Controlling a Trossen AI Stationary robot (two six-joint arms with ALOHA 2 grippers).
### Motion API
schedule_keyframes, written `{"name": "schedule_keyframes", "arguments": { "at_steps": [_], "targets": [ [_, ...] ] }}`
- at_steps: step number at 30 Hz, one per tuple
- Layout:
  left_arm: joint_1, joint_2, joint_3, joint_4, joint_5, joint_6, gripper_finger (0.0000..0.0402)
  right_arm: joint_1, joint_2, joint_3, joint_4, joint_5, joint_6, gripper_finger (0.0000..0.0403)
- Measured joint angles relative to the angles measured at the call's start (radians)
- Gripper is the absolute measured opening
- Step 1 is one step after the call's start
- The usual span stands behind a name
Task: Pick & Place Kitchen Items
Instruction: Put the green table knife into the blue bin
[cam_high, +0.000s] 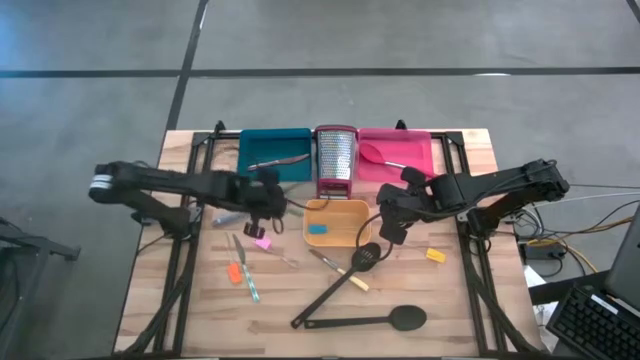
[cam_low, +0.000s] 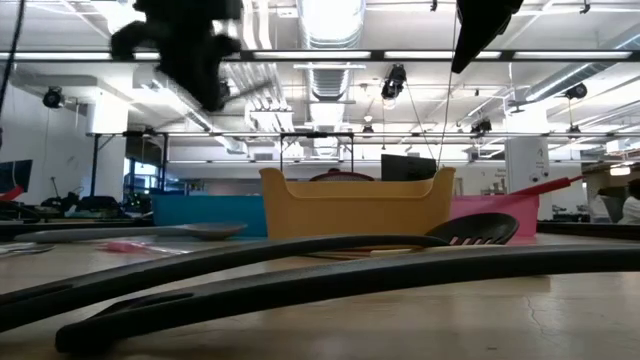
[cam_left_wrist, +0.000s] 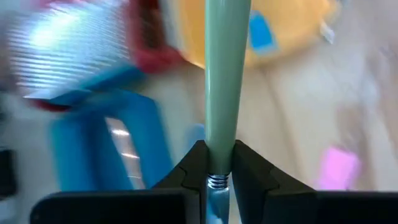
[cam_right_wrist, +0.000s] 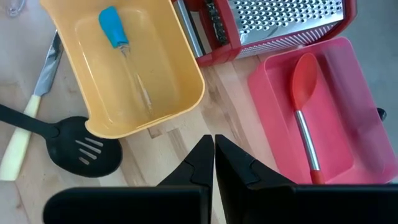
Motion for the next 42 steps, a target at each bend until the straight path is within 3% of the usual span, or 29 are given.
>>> {"name": "schedule_keyframes", "arguments": {
  "at_steps": [4, 9, 12, 20, 27, 42],
  "targets": [
    [0.000, -0.120, -0.009, 0.143, -0.089, 0.031, 0.0048, 0.000, 0.000, 0.000, 0.001, 0.101, -0.008, 0.0008],
    [-0.001, -0.226, -0.031, 0.259, -0.107, 0.083, 0.0048, -0.002, 0.000, 0.000, 0.006, 0.357, -0.046, 0.0008],
    [-0.002, -0.285, -0.049, 0.288, -0.121, 0.118, 0.0048, -0.019, 0.000, 0.000, 0.052, 0.438, -0.097, 0.0008],
    [0.002, -0.422, -0.128, 0.441, -0.129, 0.217, 0.0048, -0.119, -0.002, 0.000, 0.215, 0.432, -0.393, 0.0008],
    [0.002, -0.485, -0.169, 0.453, -0.202, 0.250, 0.0048, -0.236, -0.017, 0.030, 0.249, 0.212, -0.552, 0.0008],
    [0.024, -0.545, -0.216, 0.547, -0.297, 0.262, 0.0048, -0.446, -0.074, 0.116, 0.295, 0.214, -0.783, 0.0008]
  ]
}}
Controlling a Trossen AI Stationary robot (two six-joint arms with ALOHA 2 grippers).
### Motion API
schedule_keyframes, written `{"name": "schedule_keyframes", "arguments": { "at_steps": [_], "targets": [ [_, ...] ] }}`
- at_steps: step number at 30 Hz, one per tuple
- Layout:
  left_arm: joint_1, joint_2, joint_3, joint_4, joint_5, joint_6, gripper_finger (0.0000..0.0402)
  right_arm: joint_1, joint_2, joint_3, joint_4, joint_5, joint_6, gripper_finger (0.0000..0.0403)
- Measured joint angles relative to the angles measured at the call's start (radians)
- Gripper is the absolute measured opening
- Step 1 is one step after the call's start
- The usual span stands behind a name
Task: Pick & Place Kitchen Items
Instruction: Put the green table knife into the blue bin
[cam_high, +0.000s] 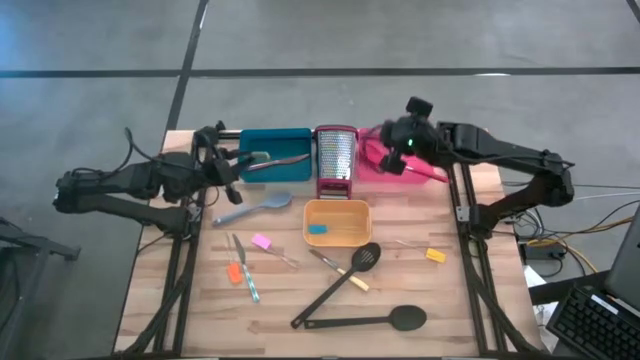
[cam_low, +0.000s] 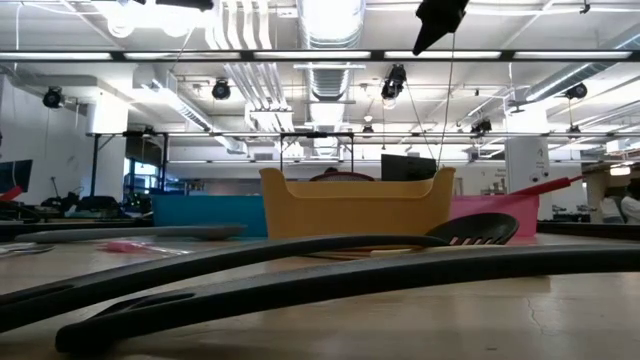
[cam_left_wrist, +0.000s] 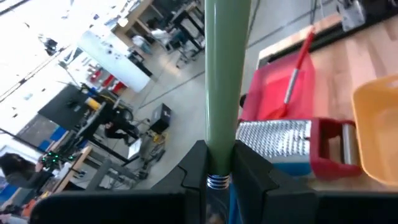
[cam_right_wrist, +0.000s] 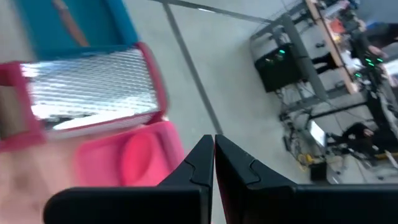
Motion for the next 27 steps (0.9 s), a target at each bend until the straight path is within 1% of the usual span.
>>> {"name": "schedule_keyframes", "arguments": {
  "at_steps": [1, 3, 5, 8, 10, 12, 14, 17, 22, 27],
  "targets": [
    [0.007, 0.003, 0.000, 0.016, 0.002, 0.004, 0.0048, -0.024, 0.000, 0.003, 0.016, -0.012, -0.018, 0.0008],
    [0.027, 0.012, 0.000, 0.060, 0.007, 0.020, 0.0048, -0.072, 0.000, 0.004, 0.059, -0.071, -0.056, 0.0008],
    [0.047, 0.023, 0.000, 0.093, 0.038, 0.037, 0.0048, -0.117, 0.000, 0.003, 0.084, -0.169, -0.076, 0.0008],
    [0.080, 0.042, 0.000, 0.129, 0.120, 0.070, 0.0048, -0.164, 0.000, 0.003, 0.090, -0.319, -0.058, 0.0008],
    [0.094, 0.049, -0.002, 0.135, 0.179, 0.076, 0.0048, -0.169, -0.004, -0.002, 0.092, -0.359, -0.026, 0.0008],
    [0.112, 0.048, -0.015, 0.136, 0.236, 0.076, 0.0048, -0.156, -0.017, -0.021, 0.099, -0.361, -0.021, 0.0008],
    [0.130, 0.043, -0.040, 0.146, 0.297, 0.076, 0.0048, -0.121, -0.032, -0.053, 0.139, -0.361, -0.020, 0.0008],
    [0.152, 0.014, -0.107, 0.217, 0.405, 0.083, 0.0048, -0.044, -0.053, -0.122, 0.234, -0.361, -0.014, 0.0008],
    [0.168, -0.071, -0.250, 0.397, 0.587, 0.104, 0.0048, 0.106, -0.068, -0.244, 0.438, -0.359, -0.015, 0.0008],
    [0.169, -0.147, -0.388, 0.608, 0.768, 0.096, 0.0048, 0.266, -0.065, -0.345, 0.652, -0.285, -0.023, 0.0008]
  ]
}}
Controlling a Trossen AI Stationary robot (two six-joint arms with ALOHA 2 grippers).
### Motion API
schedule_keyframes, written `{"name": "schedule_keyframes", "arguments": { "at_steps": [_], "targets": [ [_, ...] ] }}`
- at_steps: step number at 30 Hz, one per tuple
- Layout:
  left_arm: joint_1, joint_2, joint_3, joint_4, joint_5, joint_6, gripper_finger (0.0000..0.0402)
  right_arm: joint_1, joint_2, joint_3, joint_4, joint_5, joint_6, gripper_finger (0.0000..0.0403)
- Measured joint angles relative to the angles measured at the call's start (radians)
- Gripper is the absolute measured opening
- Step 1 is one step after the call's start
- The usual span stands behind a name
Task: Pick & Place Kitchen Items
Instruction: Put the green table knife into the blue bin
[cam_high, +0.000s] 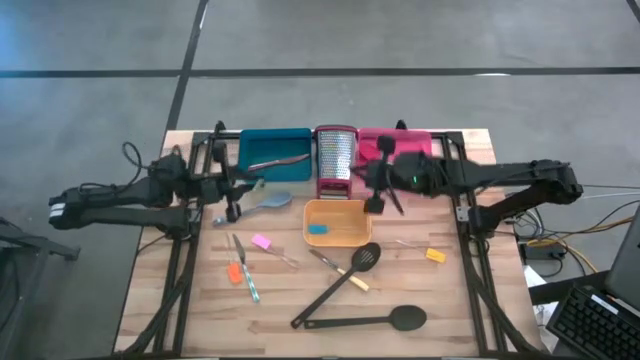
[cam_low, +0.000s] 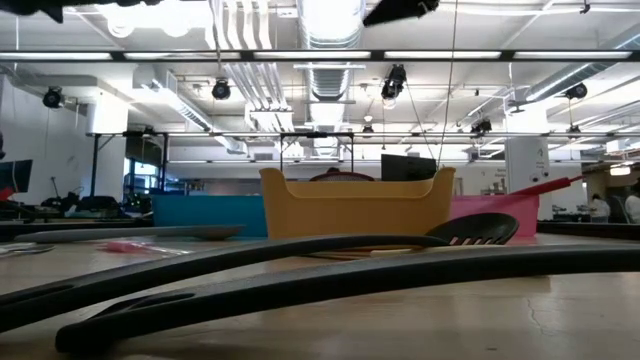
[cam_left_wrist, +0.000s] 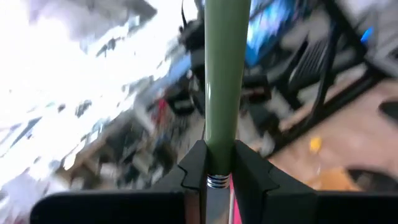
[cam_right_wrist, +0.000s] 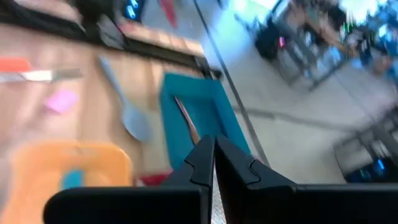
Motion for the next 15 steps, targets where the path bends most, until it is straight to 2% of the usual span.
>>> {"name": "schedule_keyframes", "arguments": {
  "at_steps": [9, 15],
  "targets": [
    [0.000, -0.008, -0.247, 0.443, 0.235, -0.181, 0.0048, 0.241, 0.002, -0.163, 0.348, 0.008, -0.106, 0.0008],
    [-0.001, 0.035, -0.374, 0.771, 0.369, -0.309, 0.0048, 0.317, 0.002, -0.229, 0.492, -0.003, -0.043, 0.0008]
  ]
}}
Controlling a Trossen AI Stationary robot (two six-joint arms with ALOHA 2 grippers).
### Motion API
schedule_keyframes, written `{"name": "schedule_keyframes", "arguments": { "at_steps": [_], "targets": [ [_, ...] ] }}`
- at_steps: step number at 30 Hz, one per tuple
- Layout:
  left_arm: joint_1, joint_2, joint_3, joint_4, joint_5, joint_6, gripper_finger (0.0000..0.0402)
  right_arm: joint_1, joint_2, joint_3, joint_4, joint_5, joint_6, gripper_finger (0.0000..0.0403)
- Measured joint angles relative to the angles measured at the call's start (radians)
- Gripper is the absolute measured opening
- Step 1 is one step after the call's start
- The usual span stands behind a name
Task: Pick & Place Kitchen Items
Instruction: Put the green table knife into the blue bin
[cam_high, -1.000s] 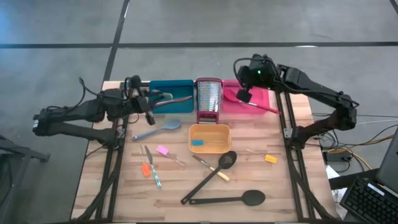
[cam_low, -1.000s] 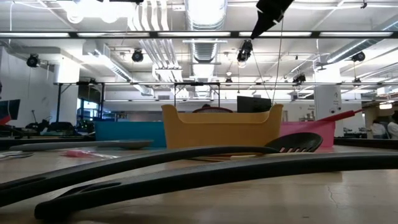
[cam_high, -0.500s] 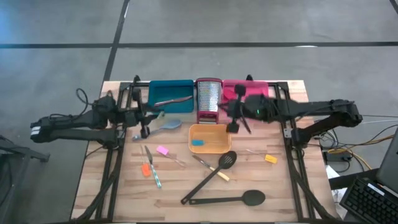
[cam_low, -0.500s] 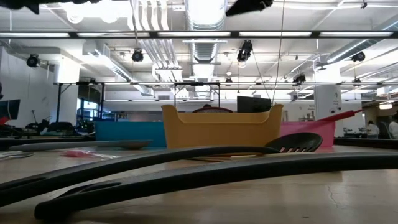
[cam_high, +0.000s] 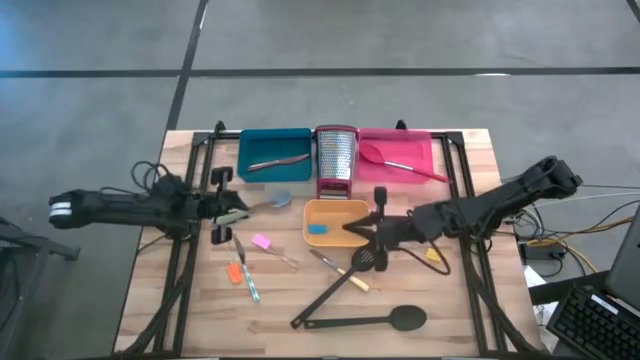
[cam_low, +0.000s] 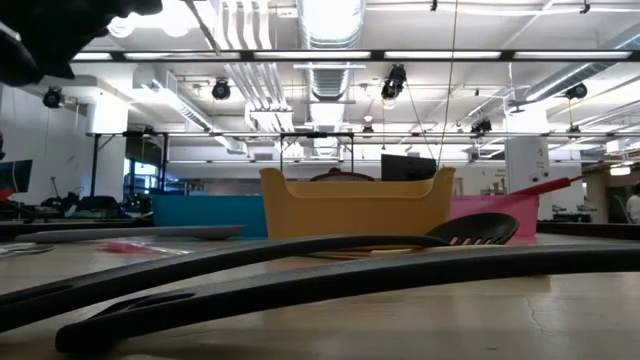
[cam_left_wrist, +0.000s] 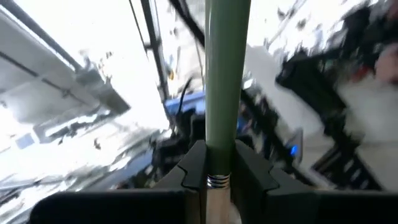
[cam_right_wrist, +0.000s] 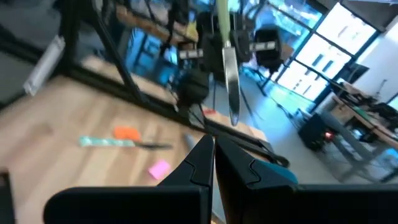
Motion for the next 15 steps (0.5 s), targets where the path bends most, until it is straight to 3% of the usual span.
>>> {"name": "schedule_keyframes", "arguments": {
  "at_steps": [4, 9, 11, 15],
  "targets": [
    [-0.004, 0.043, -0.040, 0.124, 0.043, -0.085, 0.0048, 0.013, 0.038, -0.007, 0.078, -0.048, 0.033, 0.0008],
    [-0.025, 0.112, -0.055, 0.218, -0.096, -0.125, 0.0048, 0.012, 0.149, 0.057, 0.104, -0.031, -0.037, 0.0008],
    [-0.039, 0.145, -0.055, 0.232, -0.146, -0.132, 0.0048, 0.011, 0.198, 0.096, 0.092, 0.061, -0.064, 0.0008],
    [-0.061, 0.191, -0.055, 0.286, -0.171, -0.135, 0.0048, 0.010, 0.289, 0.189, 0.062, 0.365, -0.116, 0.0008]
  ]
}}
